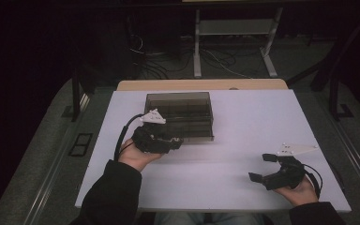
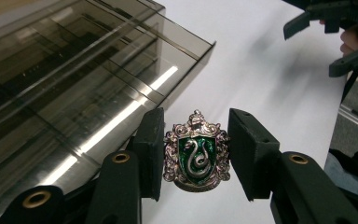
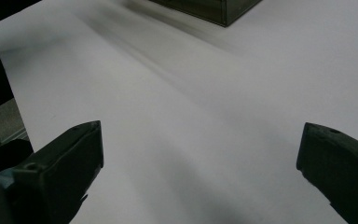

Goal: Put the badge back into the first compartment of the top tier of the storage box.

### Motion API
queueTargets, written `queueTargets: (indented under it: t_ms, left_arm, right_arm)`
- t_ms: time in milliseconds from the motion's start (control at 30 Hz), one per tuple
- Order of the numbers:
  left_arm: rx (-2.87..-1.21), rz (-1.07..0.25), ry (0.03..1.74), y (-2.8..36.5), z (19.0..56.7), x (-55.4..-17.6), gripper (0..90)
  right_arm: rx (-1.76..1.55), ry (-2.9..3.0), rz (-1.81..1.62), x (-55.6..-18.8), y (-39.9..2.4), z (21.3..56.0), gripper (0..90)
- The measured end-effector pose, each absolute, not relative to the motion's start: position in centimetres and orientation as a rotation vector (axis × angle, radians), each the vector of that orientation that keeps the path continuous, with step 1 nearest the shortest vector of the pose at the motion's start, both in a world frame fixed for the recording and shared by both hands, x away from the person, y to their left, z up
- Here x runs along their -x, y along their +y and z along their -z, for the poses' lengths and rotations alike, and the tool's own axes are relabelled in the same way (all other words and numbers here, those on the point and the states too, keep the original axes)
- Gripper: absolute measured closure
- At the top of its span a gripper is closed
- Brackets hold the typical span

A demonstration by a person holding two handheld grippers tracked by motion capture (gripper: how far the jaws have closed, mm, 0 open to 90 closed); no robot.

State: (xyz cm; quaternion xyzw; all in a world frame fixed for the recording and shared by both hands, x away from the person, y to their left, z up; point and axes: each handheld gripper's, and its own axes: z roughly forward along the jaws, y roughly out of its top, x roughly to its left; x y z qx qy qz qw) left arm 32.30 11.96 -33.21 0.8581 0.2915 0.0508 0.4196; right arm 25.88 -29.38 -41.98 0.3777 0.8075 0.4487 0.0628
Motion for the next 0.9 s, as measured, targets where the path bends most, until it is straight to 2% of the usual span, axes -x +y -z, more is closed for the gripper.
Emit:
queueTargets:
  t_ms: [900]
  left_arm:
    - [-2.072,-0.155,0.829,15.7,32.2,-34.6,57.2]
  right_arm:
    - [-1.162,2.448,-1.357,-25.9,-29.3,42.0,0.3]
